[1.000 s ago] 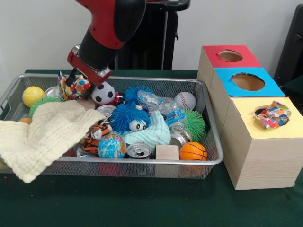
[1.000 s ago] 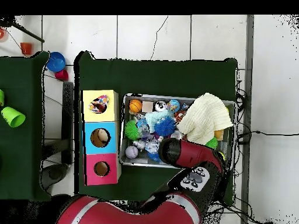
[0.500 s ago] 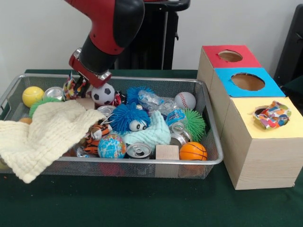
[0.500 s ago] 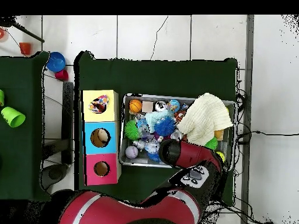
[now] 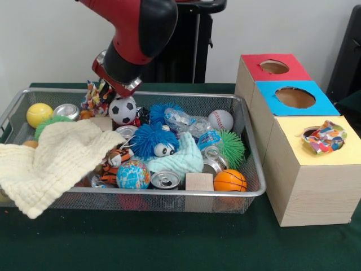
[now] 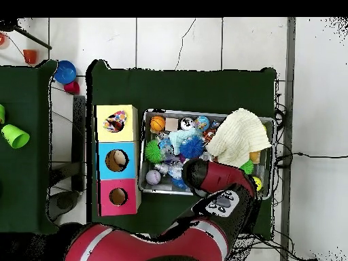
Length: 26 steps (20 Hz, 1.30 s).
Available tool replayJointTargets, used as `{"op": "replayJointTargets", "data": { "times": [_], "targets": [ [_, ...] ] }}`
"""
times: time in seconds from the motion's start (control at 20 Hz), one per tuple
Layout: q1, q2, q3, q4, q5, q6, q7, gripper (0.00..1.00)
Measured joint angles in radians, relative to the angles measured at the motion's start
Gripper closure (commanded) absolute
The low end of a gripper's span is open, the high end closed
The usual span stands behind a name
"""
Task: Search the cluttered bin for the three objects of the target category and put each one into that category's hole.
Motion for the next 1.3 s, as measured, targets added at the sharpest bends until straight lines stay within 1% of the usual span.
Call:
{"op": "replayJointTargets", "data": {
  "times": [0.1,0.15,0.2,0.7,0.85,0.9,1.0,1.1,1.3],
  "targets": [
    [0.004,-0.018,0.004,0.000,0.000,-0.002,0.000,1.00],
    [0.011,-0.045,0.007,0.000,0.000,-0.015,0.000,1.00],
    [0.014,-0.052,0.007,0.000,0.000,-0.020,0.000,1.00],
    [0.070,-0.161,0.007,0.001,-0.001,-0.144,0.000,1.00],
    [0.076,-0.192,0.019,0.001,-0.001,-0.153,0.000,1.00],
    [0.070,-0.219,0.044,0.004,-0.001,-0.153,0.000,1.00],
    [0.063,-0.239,0.068,0.008,-0.001,-0.153,0.000,1.00],
    [0.046,-0.271,0.116,0.019,0.004,-0.152,0.000,1.00],
    [0.021,-0.307,0.188,0.030,0.021,-0.153,0.000,1.00]
  ]
}}
